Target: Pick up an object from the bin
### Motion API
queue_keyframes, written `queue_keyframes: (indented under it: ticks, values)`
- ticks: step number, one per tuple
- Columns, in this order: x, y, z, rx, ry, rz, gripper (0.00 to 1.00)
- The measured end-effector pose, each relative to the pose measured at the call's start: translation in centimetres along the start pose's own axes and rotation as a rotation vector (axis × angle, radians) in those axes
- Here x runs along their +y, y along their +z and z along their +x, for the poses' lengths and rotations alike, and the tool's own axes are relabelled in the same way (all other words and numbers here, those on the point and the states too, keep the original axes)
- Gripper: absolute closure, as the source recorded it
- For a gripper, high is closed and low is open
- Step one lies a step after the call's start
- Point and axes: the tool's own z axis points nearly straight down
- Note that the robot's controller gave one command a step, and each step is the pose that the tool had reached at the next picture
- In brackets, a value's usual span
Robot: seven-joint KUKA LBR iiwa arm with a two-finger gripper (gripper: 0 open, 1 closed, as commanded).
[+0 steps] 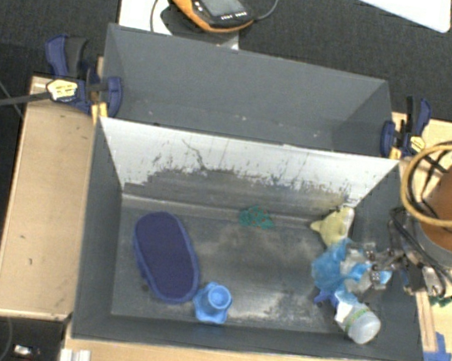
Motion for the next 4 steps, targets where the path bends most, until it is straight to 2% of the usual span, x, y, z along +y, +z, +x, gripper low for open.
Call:
queue_keyframes:
  ticks: [1, 2, 3, 4]
  values:
    - [-0.3, 1.2, -0.4, -0.005, -0.017, 0.002, 1.00]
    - [0.1, 5.7, -0.1, 0.005, -0.076, -0.002, 1.00]
    - [0.3, 4.9, 0.0, 0.004, -0.112, -0.002, 1.00]
    - [-4.6, 1.2, 0.1, 0.001, -0.084, -0.001, 1.00]
